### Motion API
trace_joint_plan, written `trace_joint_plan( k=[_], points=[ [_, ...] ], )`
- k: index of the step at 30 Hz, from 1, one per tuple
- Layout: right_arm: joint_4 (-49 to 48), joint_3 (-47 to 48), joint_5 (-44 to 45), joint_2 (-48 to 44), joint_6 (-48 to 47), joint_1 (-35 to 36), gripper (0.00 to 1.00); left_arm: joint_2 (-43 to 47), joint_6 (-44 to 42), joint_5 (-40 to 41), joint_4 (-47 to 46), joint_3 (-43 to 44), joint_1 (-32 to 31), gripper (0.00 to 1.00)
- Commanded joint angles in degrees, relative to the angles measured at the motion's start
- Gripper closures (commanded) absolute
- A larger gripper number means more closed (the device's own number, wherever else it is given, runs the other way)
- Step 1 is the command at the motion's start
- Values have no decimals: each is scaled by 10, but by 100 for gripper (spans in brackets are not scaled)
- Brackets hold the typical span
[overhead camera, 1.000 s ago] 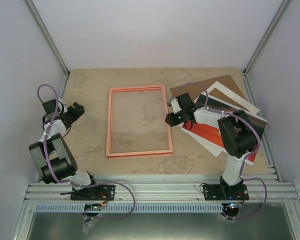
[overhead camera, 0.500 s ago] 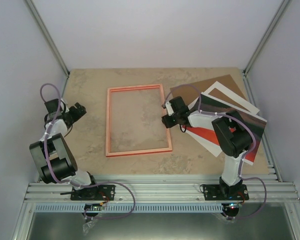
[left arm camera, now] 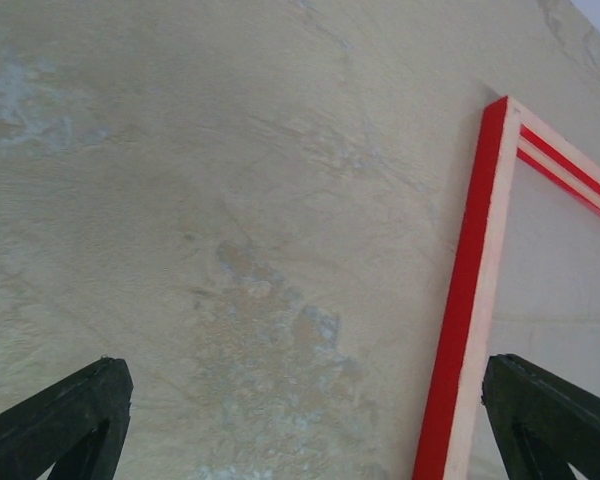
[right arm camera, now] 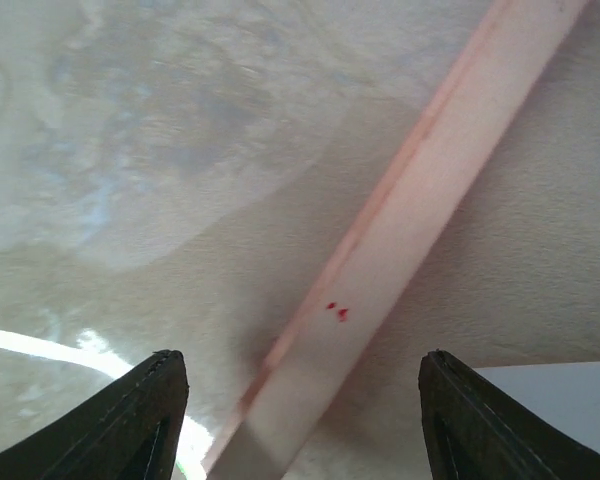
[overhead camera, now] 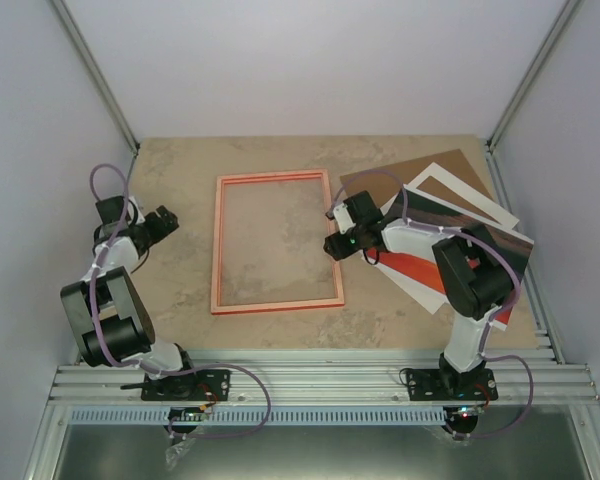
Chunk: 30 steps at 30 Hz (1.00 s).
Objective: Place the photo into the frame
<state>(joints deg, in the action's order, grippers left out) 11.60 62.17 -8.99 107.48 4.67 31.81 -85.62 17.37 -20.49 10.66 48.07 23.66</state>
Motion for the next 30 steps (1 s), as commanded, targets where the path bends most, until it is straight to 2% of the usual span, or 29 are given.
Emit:
trace_joint_plan(
  k=[1, 3, 14, 23, 30],
  points=[
    [39, 20, -73, -36, -10, -11, 35, 10, -37, -9, 10, 19, -19, 4],
    [48, 25, -75, -27, -10, -14, 36, 4, -48, -13, 13, 22, -31, 6],
    [54, 23, -87, 44, -2, -36, 57, -58, -101, -16, 39, 40, -80, 20],
    [51, -60, -100, -16, 12, -25, 60, -115, -135, 0, 59, 52, -122, 33],
    [38, -2, -76, -10, 35, -32, 58, -163, -147, 29, 56, 88, -178, 37]
  ],
)
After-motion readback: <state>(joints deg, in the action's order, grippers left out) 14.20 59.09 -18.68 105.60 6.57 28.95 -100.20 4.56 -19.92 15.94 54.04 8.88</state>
